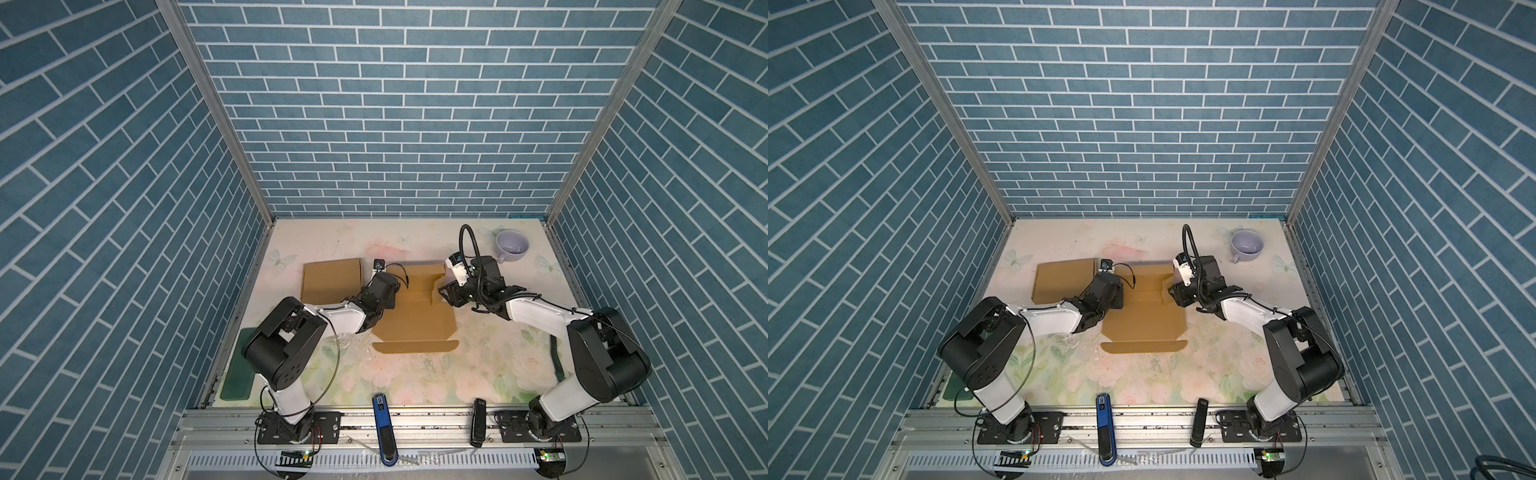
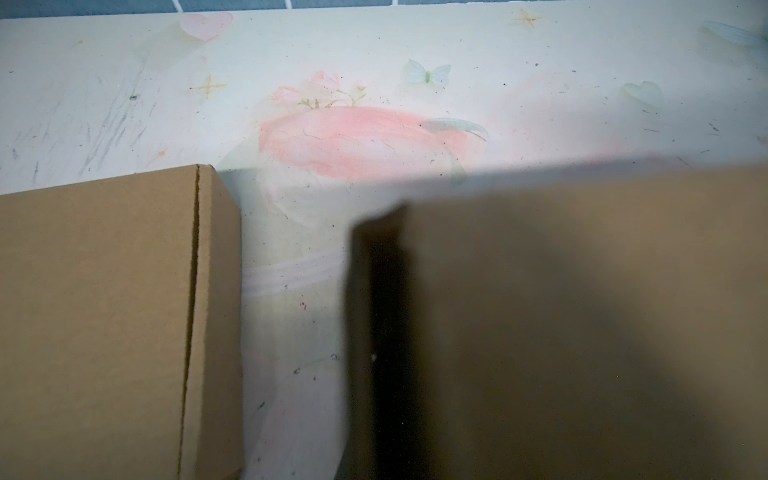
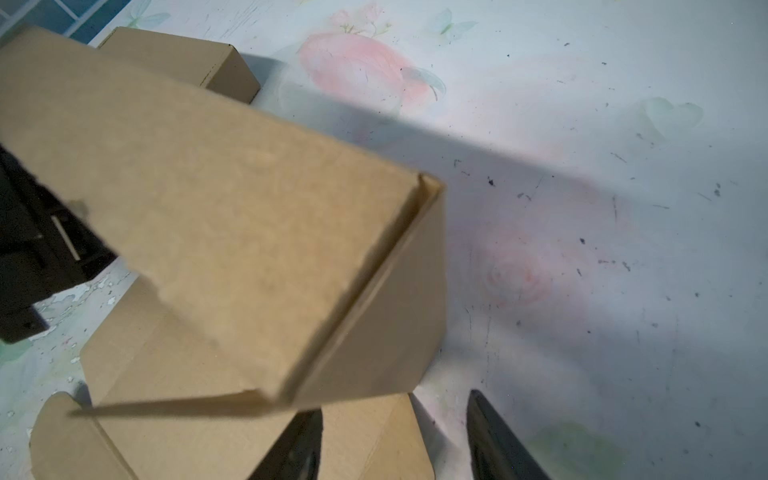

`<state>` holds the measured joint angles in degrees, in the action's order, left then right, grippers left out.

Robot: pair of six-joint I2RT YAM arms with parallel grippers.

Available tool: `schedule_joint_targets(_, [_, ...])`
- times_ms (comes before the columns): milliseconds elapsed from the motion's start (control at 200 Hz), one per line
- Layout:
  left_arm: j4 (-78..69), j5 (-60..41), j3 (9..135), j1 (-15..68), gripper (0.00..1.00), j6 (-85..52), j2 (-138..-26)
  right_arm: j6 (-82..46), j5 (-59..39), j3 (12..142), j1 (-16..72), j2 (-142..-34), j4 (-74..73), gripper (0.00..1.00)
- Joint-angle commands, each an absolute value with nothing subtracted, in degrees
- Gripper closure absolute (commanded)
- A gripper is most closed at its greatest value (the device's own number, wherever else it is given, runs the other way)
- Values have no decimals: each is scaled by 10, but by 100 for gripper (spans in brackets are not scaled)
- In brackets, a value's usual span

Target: Fold the paper box

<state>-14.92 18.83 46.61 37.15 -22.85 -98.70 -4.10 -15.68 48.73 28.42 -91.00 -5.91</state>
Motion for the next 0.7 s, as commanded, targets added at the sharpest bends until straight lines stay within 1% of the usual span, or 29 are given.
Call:
schedule_joint_targets(0, [-133, 157, 468, 377, 100, -206, -989, -19, -157, 522, 289, -928, -102, 45])
schedule_joint_targets(295, [-147, 138, 468, 377, 100, -186, -991, -11, -144, 537, 290, -964, -146, 46])
schedule_joint_targets(355, [-149, 134, 470, 377, 100, -184, -994, -12, -147, 542, 290, -975, -156, 48])
schedule_joint_targets(515, [-151, 125, 474, 377, 100, -180, -999, -16, -148, 553, 290, -997, -175, 55])
schedule_joint_targets(690, [-131, 130, 486, 376, 100, -185, -1002, -38, -128, 562, 290, -1018, -186, 71])
